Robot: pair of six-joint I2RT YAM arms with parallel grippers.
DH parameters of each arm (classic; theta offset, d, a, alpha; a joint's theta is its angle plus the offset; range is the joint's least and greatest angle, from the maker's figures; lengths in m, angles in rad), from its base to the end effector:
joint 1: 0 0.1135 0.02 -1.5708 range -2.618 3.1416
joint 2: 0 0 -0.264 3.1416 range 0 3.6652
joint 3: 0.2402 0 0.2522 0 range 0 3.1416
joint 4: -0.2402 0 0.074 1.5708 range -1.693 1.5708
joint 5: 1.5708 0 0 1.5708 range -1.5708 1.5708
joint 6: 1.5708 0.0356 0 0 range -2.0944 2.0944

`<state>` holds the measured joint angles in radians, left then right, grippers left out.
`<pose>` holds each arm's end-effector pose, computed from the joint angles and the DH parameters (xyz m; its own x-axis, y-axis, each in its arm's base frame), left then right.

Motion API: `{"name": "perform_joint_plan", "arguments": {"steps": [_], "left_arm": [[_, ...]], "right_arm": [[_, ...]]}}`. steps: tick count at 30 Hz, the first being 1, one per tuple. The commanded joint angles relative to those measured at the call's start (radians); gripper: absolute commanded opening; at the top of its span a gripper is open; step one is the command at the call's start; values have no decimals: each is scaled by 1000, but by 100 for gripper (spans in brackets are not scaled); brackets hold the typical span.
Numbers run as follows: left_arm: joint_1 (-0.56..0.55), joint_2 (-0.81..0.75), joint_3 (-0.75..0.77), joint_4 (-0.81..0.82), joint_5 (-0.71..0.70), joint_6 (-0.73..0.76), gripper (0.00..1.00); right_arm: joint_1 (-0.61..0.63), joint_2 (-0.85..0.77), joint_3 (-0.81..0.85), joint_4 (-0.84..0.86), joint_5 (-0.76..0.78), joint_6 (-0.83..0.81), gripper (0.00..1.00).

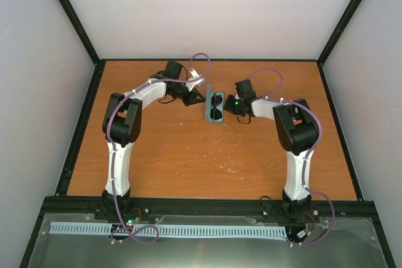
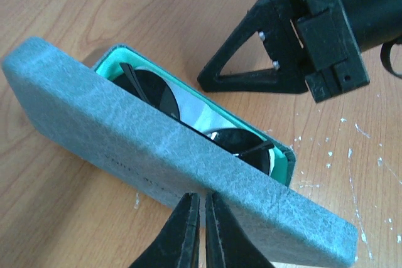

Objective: Organize the sunglasses
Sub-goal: Close the sunglasses case at the center of the board, then reset both arms

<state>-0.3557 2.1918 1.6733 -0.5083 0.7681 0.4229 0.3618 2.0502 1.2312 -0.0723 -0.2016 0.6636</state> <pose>0.4298 -0.1860 0.1737 -0.4903 0.4970 -0.7159 0.8650 0.3783 -0.3297 0.3915 0.1558 0.1251 -0.8592 0.3201 -0.3991 0.0822 0.8564 0.5098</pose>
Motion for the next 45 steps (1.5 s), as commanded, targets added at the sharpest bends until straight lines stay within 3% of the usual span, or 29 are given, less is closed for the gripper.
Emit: {"name": "perform_joint_plan", "arguments": {"steps": [1, 26, 31, 33, 36, 38, 39, 42, 45], "left_arm": [[-10, 31, 67, 10, 28, -26, 6], [-102, 190, 147, -10, 34, -60, 6], [-106, 158, 132, 16, 14, -69, 7], [-106, 101, 101, 57, -28, -69, 21], [-106, -6, 48, 137, -118, -59, 60], [-103, -75, 13, 196, -190, -57, 88], [-98, -106, 0, 220, -221, -57, 98], [-69, -183, -39, 301, -308, -101, 99], [-2, -229, -59, 339, -329, -193, 99]], "right_arm": [[16, 47, 12, -1, -26, 5, 3], [28, -13, -107, 101, -108, 26, 3], [22, -54, -134, 83, -57, 9, 3], [13, -98, -140, 60, -14, -18, 3], [-9, -187, -142, -4, 86, -79, 5], [-30, -265, -154, -27, 140, -130, 19], [-40, -321, -164, -30, 159, -153, 26], [-58, -439, -205, -43, 225, -216, 44], [-68, -534, -261, -65, 265, -248, 68]]}}
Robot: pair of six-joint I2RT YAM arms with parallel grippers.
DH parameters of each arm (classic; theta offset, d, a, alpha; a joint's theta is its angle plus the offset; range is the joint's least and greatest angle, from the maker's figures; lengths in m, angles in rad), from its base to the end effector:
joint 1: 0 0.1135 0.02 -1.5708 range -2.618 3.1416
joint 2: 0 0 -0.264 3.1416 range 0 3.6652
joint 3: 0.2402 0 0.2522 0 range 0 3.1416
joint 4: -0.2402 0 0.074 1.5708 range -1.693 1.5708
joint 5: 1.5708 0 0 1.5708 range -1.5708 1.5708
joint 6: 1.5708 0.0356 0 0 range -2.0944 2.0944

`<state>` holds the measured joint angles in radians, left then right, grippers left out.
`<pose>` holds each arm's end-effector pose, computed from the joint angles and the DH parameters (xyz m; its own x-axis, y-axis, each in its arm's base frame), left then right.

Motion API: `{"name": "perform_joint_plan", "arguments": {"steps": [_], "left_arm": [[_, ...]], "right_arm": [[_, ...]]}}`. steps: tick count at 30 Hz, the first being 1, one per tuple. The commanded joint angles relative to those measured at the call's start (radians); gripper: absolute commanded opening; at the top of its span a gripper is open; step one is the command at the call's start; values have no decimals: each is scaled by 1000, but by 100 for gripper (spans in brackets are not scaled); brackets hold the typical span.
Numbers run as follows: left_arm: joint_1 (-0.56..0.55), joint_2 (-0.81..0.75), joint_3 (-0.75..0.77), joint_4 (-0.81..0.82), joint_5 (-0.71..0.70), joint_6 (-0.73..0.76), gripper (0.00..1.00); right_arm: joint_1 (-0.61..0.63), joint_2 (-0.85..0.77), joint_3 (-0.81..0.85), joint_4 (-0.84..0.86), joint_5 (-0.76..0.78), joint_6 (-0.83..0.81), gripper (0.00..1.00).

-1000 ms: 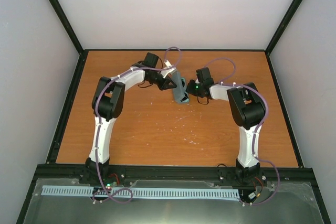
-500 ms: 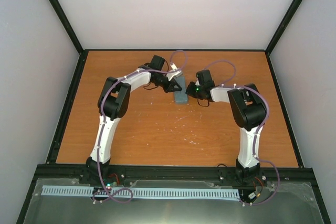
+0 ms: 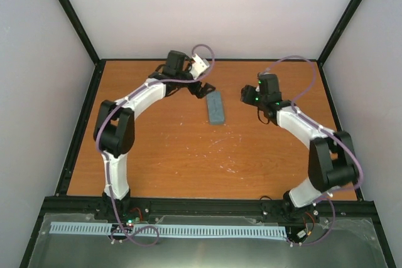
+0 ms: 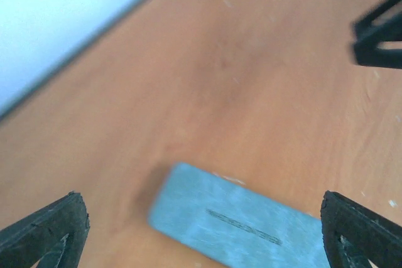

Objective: Organize the sunglasses
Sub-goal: Reset both arms

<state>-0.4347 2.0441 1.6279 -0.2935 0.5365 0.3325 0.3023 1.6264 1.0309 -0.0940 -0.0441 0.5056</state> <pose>0.4168 -0.2136 0.2362 -0.3257 0.4605 -0.8257 0.8675 0.4929 -0.0672 0.3391 0.1074 0.2197 -0.6911 0.2913 -0.6614 0.0055 0.9173 0.3982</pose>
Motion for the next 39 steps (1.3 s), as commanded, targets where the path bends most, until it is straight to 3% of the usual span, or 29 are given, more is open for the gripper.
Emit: {"name": "perform_joint_plan", "arguments": {"steps": [1, 2, 4, 5, 13, 17, 22, 39], "left_arm": [[97, -94, -17, 124, -98, -126, 99], [114, -106, -24, 125, -107, -147, 100], [140, -135, -58, 123, -131, -175, 100], [150, -155, -80, 123, -141, -180, 99], [175, -372, -352, 204, -218, -225, 99], [181, -442, -443, 217, -235, -216, 99], [188, -456, -448, 174, -210, -216, 100], [211, -436, -443, 140, -221, -216, 99]], "right_arm": [[-10, -140, -82, -49, 109, -96, 74], [-10, -170, -110, -53, 109, -97, 76], [-10, -231, -170, -51, 99, -91, 99], [-11, -264, -203, -51, 95, -87, 100], [-11, -556, -420, -77, 109, -38, 100], [-11, -632, -451, -120, 103, -49, 100], [-12, -656, -447, -172, 85, -56, 100], [-11, -569, -464, -39, 98, -90, 100]]}}
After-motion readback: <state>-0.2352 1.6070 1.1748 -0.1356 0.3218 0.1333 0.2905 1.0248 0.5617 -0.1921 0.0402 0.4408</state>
